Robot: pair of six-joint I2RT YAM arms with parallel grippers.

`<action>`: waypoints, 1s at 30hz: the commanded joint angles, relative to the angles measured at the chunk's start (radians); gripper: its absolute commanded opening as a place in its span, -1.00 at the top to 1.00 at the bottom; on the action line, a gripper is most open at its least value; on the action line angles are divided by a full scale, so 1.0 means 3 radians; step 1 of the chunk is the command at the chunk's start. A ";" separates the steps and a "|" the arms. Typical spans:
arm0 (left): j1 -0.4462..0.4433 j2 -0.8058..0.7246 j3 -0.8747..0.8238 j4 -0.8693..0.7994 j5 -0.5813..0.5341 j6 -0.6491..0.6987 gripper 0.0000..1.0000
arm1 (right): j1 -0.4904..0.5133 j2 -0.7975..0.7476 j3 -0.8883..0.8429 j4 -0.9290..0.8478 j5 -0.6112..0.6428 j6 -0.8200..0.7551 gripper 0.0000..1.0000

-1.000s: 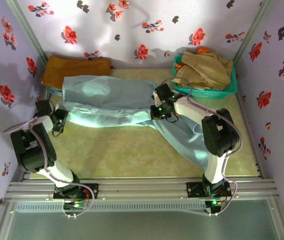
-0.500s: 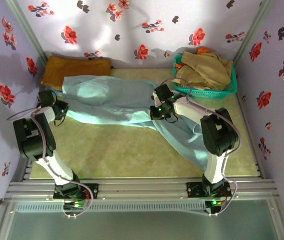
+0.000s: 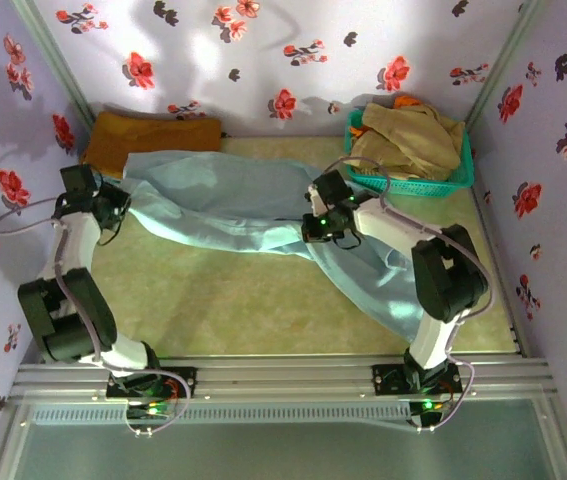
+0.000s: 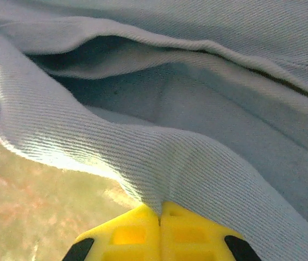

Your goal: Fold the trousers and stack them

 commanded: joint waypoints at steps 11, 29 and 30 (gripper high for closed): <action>0.0877 -0.1471 -0.0522 -0.1354 0.0150 0.0317 0.17 | 0.0603 -0.1492 -0.1153 -0.0133 -0.0265 0.0269 1.00; 0.0310 -0.1729 -0.0898 -0.0948 0.0260 0.0402 -0.13 | 0.1224 -0.1596 -0.1159 -0.0484 0.0357 0.0509 -0.16; 0.0217 -0.1611 -0.0915 -0.0911 0.0206 0.0397 -0.16 | 0.1215 -0.1525 -0.1092 -0.0487 0.0409 0.0496 -0.16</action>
